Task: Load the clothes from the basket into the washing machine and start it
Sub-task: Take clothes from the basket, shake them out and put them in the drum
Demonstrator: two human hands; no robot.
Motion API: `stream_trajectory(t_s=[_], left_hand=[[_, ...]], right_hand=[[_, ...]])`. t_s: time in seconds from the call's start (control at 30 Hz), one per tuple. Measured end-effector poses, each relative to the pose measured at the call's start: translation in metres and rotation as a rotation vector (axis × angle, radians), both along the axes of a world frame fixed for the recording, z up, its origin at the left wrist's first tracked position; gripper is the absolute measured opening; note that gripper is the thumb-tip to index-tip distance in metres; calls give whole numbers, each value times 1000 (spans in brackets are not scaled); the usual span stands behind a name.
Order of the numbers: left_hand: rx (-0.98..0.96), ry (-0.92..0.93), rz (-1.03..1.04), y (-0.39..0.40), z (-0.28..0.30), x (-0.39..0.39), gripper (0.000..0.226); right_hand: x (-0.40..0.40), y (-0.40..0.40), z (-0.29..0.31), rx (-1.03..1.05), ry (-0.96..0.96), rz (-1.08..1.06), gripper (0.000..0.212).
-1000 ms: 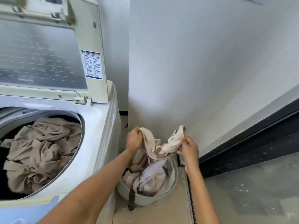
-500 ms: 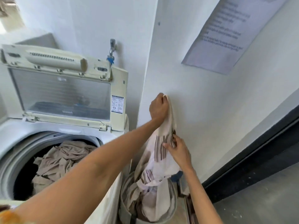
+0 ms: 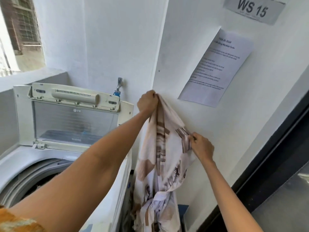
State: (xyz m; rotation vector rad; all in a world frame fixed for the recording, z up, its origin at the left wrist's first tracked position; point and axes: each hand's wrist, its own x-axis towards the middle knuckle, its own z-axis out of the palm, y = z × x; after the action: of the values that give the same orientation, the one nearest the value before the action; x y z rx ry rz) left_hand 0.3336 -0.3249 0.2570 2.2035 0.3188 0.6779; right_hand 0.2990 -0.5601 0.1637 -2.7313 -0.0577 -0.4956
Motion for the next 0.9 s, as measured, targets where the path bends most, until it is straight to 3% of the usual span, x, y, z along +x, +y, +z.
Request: stream_trajectory(t_s=[0.1, 0.2, 0.4, 0.47, 0.53, 0.63, 0.7, 0.77, 0.9], left_hand=[[216, 158, -17, 18, -39, -5, 25], [186, 191, -21, 14, -56, -7, 27], [-156, -100, -9, -3, 4, 5, 23], [-341, -247, -83, -14, 26, 11, 24], [-512, -295, -191, -23, 34, 14, 25], [-507, -49, -455, -33, 22, 11, 19], [-269, 236, -562, -31, 6, 4, 18], [-90, 427, -595, -29, -12, 0, 31], [-180, 484, -741, -35, -37, -9, 58]], right_hand=[[-4, -20, -5, -32, 17, -48, 20], [0, -20, 4, 139, 46, -46, 18], [18, -7, 96, 575, -320, 43, 22], [19, 1, 128, 796, -475, 88, 23], [25, 2, 143, 889, -541, 98, 21], [29, 4, 146, 748, -421, 151, 20], [27, 5, 135, 512, -273, 175, 24], [26, 5, 111, 330, -199, 113, 23], [27, 7, 55, 383, -14, 60, 23]])
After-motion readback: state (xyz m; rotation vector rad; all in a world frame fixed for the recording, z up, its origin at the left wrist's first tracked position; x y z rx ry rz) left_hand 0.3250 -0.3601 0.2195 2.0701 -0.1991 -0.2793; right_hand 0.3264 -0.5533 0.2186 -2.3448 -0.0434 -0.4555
